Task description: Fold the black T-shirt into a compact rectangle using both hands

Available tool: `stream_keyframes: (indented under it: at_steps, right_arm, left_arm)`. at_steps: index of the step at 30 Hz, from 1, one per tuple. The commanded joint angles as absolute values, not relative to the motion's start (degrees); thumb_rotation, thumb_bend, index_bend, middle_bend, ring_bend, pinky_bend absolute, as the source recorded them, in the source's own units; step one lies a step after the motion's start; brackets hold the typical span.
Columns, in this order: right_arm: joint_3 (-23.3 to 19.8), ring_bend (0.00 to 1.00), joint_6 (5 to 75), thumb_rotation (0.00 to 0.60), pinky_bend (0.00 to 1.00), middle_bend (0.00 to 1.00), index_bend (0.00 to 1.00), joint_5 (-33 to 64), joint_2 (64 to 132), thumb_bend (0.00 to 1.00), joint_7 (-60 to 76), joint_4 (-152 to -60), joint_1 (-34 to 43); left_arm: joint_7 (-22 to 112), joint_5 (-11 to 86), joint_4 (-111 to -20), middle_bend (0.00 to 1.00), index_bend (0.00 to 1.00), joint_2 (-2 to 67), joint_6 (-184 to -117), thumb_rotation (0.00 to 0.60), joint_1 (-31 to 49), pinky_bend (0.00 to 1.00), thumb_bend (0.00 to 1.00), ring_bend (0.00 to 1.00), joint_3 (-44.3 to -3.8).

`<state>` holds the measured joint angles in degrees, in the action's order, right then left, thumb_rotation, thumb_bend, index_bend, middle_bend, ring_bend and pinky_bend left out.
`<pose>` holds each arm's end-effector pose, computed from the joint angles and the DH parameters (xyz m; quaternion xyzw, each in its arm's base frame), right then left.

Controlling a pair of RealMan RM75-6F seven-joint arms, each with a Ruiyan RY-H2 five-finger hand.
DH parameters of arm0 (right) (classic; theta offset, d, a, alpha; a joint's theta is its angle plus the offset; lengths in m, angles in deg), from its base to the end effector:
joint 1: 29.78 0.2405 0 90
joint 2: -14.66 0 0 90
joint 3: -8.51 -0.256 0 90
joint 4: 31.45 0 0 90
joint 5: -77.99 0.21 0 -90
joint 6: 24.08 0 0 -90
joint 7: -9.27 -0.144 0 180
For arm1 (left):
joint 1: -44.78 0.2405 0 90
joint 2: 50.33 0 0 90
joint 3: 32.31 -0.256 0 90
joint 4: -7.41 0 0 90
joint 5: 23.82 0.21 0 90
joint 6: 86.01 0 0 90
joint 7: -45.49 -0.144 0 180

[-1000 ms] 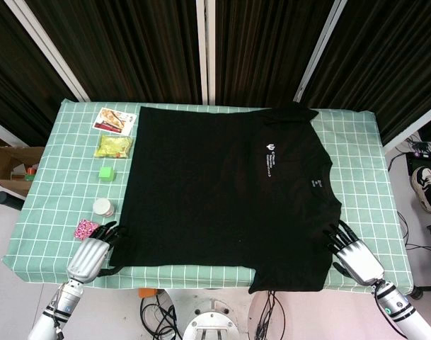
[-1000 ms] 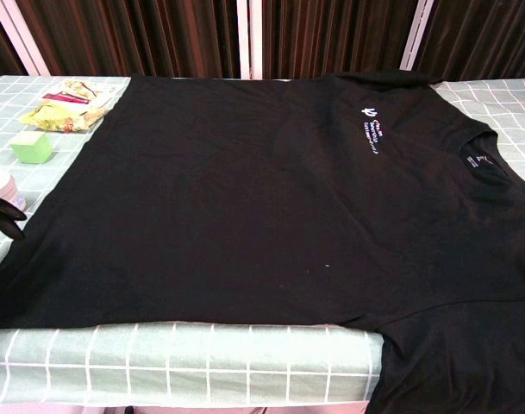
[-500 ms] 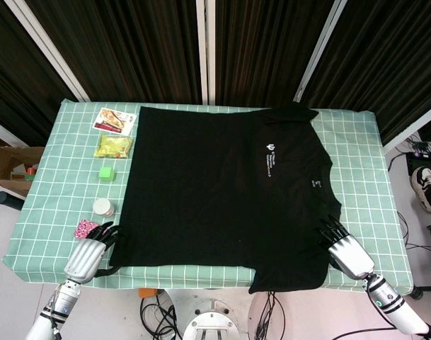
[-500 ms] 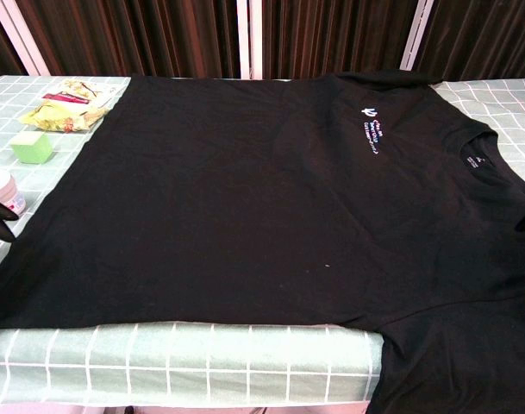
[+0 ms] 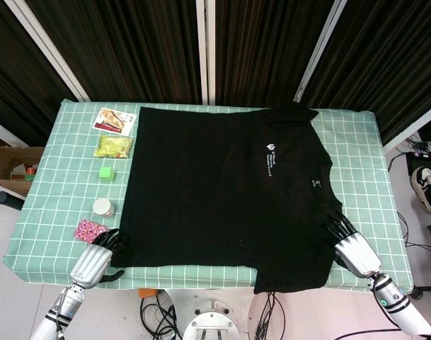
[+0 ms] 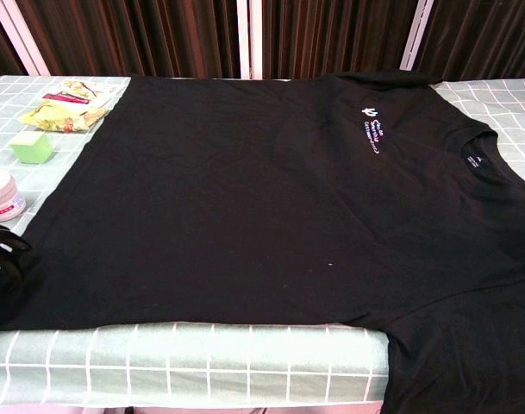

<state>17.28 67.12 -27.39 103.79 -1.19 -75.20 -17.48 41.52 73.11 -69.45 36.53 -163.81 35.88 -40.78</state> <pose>-0.3495 -0.1900 0.0564 0.7819 -0.2262 0.3753 0.4435 -0.2880 0.1495 0.0010 -0.7251 -0.4027 -0.3650 0.4227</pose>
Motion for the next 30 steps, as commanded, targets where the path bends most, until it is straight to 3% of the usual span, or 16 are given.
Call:
stream_keyframes:
  at_steps: [1,10,24,30]
  right_arm:
    - [17.3,0.08,67.1,0.600,0.09,0.27,0.64,-27.3,103.7,0.52,-1.1,-75.4,-17.6]
    - [17.5,0.08,66.8,0.600,0.09,0.27,0.64,-26.7,103.6,0.52,-0.9,-75.7,-18.0]
    - [17.5,0.08,66.3,0.600,0.09,0.27,0.64,-26.2,103.4,0.52,-1.1,-76.3,-18.0]
    - [17.4,0.08,66.5,0.600,0.09,0.27,0.64,-26.0,103.5,0.52,-1.5,-76.2,-18.1]
  left_arm:
    - [41.7,73.2,-68.9,0.19,0.37,37.0,-163.9,0.600,35.8,0.20,0.15,0.12,-40.6]
    - [42.4,72.8,-68.0,0.21,0.43,37.6,-163.4,0.600,35.0,0.20,0.21,0.12,-39.9]
    - [42.2,72.3,-71.1,0.21,0.43,36.2,-162.6,0.600,34.3,0.20,0.21,0.12,-39.7]
    - [43.6,71.8,-69.8,0.21,0.49,37.2,-161.7,0.600,33.6,0.20,0.23,0.12,-39.2]
